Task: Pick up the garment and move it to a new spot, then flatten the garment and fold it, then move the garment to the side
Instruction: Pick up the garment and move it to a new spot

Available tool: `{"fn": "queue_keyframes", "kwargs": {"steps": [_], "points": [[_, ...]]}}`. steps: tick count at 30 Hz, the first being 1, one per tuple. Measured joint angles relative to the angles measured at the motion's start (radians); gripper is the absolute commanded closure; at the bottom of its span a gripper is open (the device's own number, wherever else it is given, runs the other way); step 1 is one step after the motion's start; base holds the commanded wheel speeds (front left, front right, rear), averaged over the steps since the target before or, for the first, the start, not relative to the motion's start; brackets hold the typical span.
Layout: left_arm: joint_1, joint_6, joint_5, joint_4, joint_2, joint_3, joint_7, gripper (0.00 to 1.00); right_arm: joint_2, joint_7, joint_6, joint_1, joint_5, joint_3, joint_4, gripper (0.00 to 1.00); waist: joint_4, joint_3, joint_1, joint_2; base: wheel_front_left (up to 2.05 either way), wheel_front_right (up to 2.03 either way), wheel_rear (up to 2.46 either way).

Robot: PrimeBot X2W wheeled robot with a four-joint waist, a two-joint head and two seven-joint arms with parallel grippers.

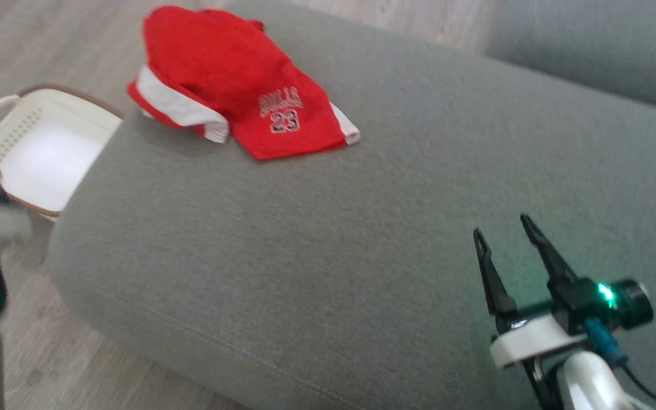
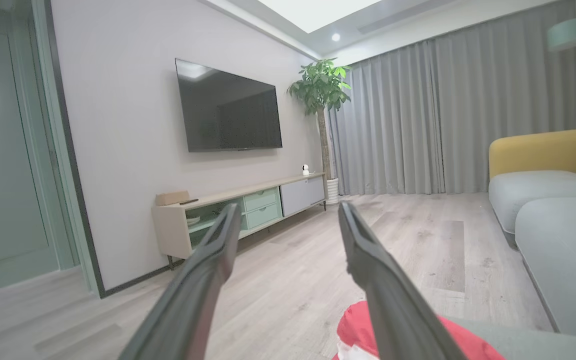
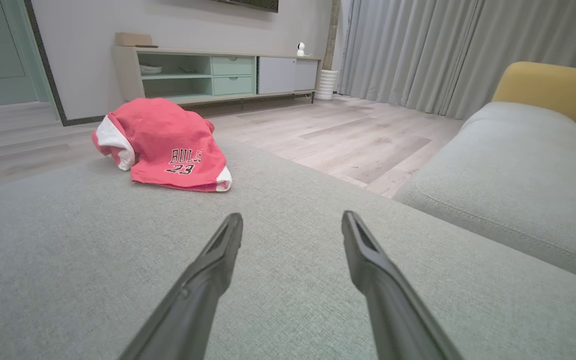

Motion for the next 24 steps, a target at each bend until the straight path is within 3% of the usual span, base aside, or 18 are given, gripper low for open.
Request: {"fn": "queue_keyframes", "kwargs": {"steps": [5,8,14,24], "points": [[-0.214,-0.039,-0.05,0.152,0.031,-0.004,0.091,0.0,-0.001,0.035,0.0,-0.057,-0.055,-0.003,-0.043,0.0,-0.046,0.085,0.0001,0.0,0.0,0.0,0.0],[-0.34,-0.063,-0.082,0.32,0.027,-0.028,0.107,0.0,-0.004,0.054,0.0,-0.1,-0.084,0.007,-0.069,0.0,-0.087,0.164,0.0002,0.0,0.0,0.0,0.0],[-0.434,-0.082,-0.116,0.572,-0.036,-0.059,0.11,0.0,-0.031,0.076,0.0,-0.148,-0.096,0.013,-0.097,0.0,-0.138,0.281,0.0004,0.0,0.0,0.0,0.0],[-0.518,-0.089,-0.168,0.834,-0.049,-0.044,0.112,0.0,-0.035,0.072,0.0,-0.195,-0.102,0.0,-0.163,0.0,-0.208,0.434,0.0,0.0,0.0,0.0,0.0]]}}
